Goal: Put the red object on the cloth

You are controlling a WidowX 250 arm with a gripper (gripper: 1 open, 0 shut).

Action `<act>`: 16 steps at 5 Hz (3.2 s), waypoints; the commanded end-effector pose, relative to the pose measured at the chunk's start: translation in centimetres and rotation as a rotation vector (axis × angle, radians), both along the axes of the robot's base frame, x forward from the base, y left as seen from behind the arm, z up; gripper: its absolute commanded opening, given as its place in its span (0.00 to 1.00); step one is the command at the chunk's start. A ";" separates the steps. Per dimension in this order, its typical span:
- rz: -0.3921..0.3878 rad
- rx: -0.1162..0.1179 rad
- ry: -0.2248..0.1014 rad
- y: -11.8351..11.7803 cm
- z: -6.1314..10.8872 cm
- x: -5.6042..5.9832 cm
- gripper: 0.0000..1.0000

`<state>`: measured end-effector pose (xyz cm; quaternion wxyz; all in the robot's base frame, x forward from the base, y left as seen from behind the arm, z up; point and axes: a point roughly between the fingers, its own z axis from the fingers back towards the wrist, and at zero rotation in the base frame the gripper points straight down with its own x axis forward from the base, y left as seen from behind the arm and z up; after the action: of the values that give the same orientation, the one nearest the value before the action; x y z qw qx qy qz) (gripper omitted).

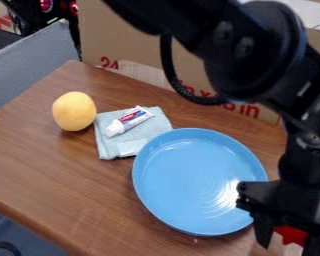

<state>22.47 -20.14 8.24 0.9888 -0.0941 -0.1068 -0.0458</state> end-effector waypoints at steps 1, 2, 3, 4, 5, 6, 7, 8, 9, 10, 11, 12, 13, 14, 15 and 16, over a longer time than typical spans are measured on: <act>-0.024 -0.060 -0.049 -0.3 3.9 0.6 0.00; -0.017 -0.063 -0.044 0.0 5.8 -0.1 0.00; 0.065 -0.086 -0.044 5.1 4.2 1.8 0.00; 0.131 -0.110 -0.038 7.9 3.9 2.7 0.00; 0.112 -0.090 -0.022 9.2 4.2 3.4 0.00; 0.110 -0.075 -0.018 9.7 4.7 4.2 0.00; 0.042 -0.043 -0.079 10.8 2.9 3.7 0.00; -0.038 -0.001 -0.104 11.2 0.4 4.8 0.00; -0.069 0.038 -0.091 11.3 -1.1 4.4 0.00; -0.113 0.066 -0.048 11.8 -2.3 3.1 0.00; -0.148 0.064 -0.019 10.5 -2.0 3.7 0.00; -0.166 0.059 0.008 10.8 -1.1 4.1 0.00; -0.193 0.076 0.026 10.6 -2.1 5.0 0.00; -0.214 0.081 0.029 10.3 -2.4 4.9 0.00; -0.216 0.097 0.085 9.9 -4.6 4.7 0.00; -0.214 0.137 0.127 9.2 -8.2 4.5 0.00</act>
<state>26.94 -8.14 -0.45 0.9880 -0.0394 -0.0055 -0.1490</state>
